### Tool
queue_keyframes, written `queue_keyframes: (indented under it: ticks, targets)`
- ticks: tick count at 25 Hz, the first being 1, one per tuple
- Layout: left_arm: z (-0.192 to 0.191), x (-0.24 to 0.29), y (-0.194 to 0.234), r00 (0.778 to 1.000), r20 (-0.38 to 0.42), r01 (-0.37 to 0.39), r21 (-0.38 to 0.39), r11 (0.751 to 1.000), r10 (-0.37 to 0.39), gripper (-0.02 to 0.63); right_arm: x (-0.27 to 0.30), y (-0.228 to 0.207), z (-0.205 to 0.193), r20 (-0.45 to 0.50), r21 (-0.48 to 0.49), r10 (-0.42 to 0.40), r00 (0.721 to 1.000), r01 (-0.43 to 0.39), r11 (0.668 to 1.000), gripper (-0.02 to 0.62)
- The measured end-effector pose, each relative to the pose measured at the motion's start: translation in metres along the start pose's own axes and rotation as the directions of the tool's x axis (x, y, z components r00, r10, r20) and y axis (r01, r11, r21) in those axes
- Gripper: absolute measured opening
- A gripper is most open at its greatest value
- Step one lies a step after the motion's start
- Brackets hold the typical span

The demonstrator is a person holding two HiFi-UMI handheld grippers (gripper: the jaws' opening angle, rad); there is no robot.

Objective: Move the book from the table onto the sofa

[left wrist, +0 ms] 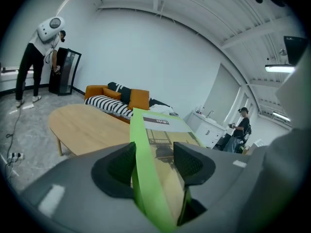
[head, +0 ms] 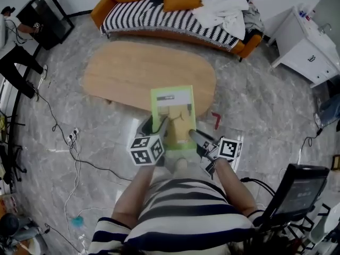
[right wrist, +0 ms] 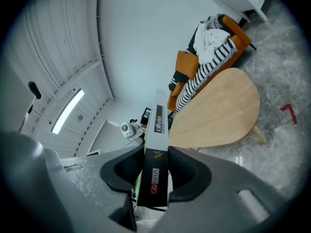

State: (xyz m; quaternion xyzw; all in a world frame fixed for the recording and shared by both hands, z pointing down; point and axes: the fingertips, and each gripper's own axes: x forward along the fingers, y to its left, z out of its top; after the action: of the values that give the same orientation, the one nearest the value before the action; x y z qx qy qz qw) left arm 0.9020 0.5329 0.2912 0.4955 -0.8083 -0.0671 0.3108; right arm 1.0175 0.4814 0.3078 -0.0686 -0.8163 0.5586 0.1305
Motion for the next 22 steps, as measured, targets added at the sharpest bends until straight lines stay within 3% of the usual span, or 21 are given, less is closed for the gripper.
queue_keyframes:
  ticks: [6,22]
  targets:
    - [0.020,-0.020,0.025,0.999,0.028,-0.024,0.004,1.000,0.024,0.244,0.028,0.017,-0.010,-0.034,-0.013,0.026,0.999,-0.026,1.000,0.150]
    - [0.073,-0.095,0.165,0.987,0.098,-0.122,-0.074,0.990,0.129,0.215,0.166,0.072,-0.073,-0.154,0.001,0.088,0.984,-0.089,0.996,0.149]
